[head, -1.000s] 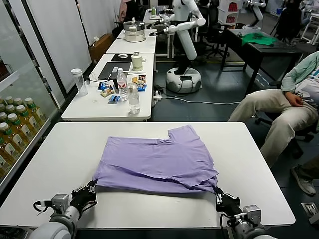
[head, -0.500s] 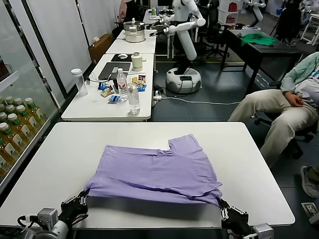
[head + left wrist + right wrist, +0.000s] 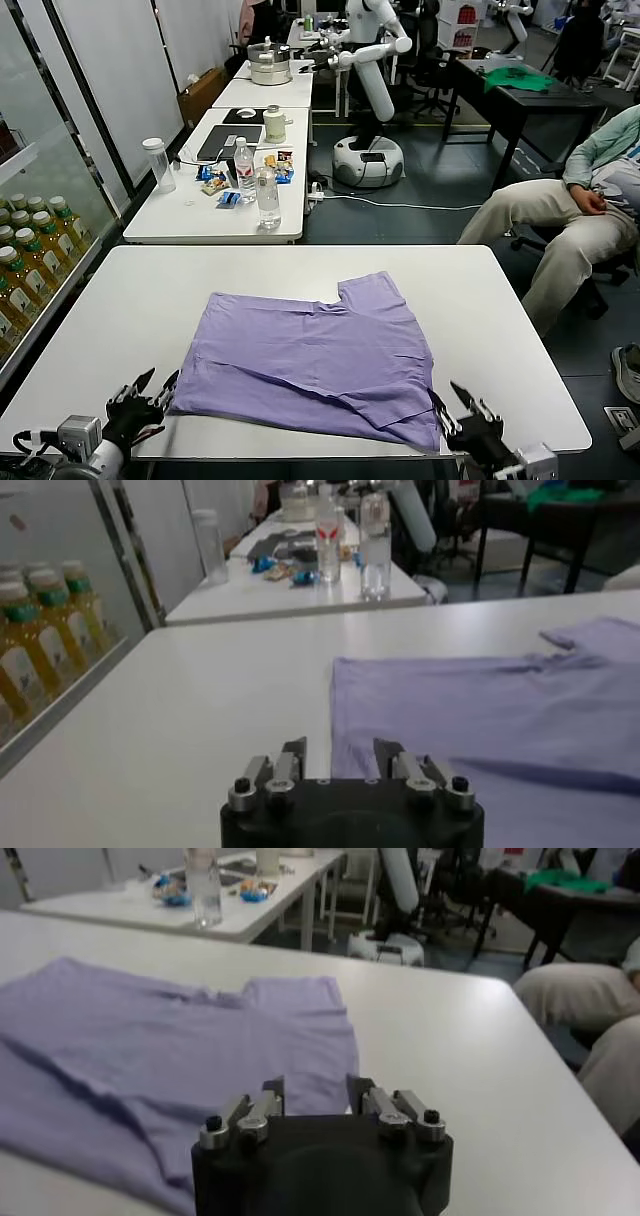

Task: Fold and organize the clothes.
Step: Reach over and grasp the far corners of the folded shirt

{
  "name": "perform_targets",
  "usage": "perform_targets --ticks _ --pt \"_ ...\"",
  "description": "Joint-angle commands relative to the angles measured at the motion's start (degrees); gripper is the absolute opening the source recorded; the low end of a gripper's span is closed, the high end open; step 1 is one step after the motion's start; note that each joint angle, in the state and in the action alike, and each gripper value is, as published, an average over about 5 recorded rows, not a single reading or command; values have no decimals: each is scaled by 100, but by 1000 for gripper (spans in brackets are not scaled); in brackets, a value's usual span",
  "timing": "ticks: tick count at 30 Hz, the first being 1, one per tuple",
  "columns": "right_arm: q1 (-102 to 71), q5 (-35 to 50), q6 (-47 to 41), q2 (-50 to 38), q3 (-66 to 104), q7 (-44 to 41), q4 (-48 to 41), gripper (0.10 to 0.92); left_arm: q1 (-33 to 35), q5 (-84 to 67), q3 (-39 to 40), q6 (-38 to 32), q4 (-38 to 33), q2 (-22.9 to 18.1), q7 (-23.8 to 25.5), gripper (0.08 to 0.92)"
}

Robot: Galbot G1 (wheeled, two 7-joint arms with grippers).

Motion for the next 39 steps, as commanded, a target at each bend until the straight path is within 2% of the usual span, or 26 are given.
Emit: perform_targets --ticks 1,5,10,18,23,39 --pt "3232 354 -433 172 -1219 158 -1595 705 -2028 -344 449 -83 1421 366 327 636" --pt "4096 367 -477 316 -1597 171 -2442 797 -2547 -335 771 -101 1977 472 478 748" --pt "4865 339 -468 636 -2022 216 -3458 822 -3100 -268 1199 -153 2607 436 602 818" --pt "5470 -47 -358 1270 -2323 179 -4834 823 -3802 210 1701 -363 3608 130 811 823" --pt "5692 -179 -327 1589 -2372 250 -5520 823 -3989 424 1859 -525 4058 151 1230 823" --pt "6037 -223 -25 1991 -2270 130 -6538 823 -4653 567 2088 -613 5041 80 1464 823"
